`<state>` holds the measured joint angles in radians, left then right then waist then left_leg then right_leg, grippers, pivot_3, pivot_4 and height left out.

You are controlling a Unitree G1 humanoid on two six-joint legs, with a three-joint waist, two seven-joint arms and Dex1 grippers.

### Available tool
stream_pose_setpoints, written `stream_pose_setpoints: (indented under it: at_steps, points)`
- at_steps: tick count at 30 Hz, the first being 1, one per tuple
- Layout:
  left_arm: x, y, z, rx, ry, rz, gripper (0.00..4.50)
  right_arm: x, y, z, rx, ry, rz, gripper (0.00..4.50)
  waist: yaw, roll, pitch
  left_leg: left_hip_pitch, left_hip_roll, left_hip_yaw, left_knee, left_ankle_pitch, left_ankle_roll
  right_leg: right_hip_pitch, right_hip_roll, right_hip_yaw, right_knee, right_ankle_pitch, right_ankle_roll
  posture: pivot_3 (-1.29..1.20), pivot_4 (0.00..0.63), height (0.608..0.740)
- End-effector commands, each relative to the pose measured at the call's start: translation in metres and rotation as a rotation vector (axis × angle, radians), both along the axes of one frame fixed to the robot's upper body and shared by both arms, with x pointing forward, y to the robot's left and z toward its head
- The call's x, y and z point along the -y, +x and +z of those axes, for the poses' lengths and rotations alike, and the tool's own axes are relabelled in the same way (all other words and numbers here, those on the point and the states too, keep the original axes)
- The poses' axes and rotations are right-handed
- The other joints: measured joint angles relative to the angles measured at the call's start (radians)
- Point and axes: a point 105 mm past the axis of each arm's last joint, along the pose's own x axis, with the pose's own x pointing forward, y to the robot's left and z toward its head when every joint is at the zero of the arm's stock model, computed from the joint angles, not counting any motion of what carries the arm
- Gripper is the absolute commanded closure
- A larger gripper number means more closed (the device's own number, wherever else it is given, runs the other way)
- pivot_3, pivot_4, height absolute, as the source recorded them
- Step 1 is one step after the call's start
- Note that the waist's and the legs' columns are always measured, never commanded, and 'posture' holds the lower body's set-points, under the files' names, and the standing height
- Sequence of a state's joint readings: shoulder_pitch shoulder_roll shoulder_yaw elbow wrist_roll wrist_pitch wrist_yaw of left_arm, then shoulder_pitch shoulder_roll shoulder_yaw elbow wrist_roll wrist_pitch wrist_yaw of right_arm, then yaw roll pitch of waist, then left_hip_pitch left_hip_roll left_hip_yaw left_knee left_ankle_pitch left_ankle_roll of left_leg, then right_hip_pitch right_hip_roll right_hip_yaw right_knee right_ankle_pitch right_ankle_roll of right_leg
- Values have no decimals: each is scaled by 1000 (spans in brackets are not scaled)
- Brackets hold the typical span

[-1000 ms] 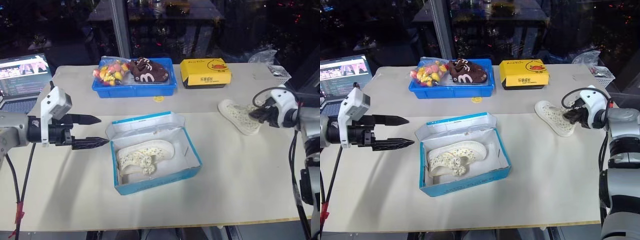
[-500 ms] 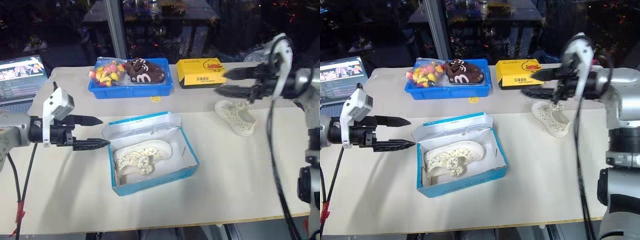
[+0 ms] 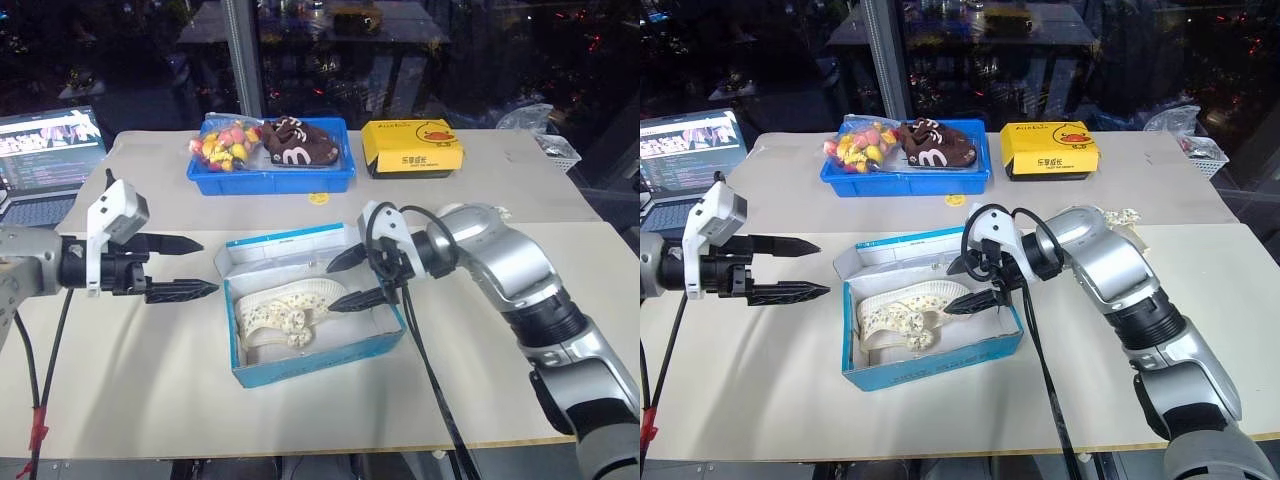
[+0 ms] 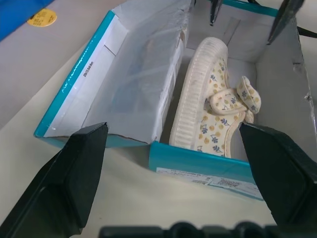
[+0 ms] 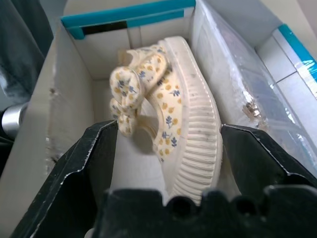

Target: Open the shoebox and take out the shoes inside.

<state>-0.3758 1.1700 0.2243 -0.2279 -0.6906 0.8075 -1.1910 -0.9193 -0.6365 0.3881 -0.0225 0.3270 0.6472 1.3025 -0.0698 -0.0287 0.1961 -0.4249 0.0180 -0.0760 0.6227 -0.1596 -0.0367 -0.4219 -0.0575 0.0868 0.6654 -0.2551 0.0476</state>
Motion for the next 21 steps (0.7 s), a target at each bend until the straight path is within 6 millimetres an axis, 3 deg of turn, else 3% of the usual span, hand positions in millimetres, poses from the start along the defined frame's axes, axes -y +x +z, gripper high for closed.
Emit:
stream_pose_setpoints:
  at_steps: [1, 9, 17, 21]
  points:
    - [-2, -4, 14, 64, 9, 8, 0, 1, 8, 0, 41, -37, -12, 595, 0, 0, 0, 0, 0, 0, 0, 0, 0, 0, 0, 0, 0, 0, 0, 0, 150, 740]
    - [-3, -5, 12, 66, 9, 17, 0, 2, 14, -22, 33, -111, -48, 595, -1, 0, 0, 0, 0, 0, 0, 0, 0, 0, 0, 0, 0, 0, -1, 0, 150, 740]
    - [-3, -4, 12, 69, 11, 18, 0, -6, 11, -30, 20, -120, -36, 595, -2, 0, 0, 1, 0, 0, 0, 0, 0, 0, 0, 0, 0, 0, -1, 0, 150, 740]
    - [-3, -4, 12, 70, 11, 17, 0, -9, 15, -25, 12, -86, -63, 1677, -5, 0, 0, 1, 0, 0, 0, 0, 0, 0, 0, 0, 0, 0, -1, 0, 150, 740]
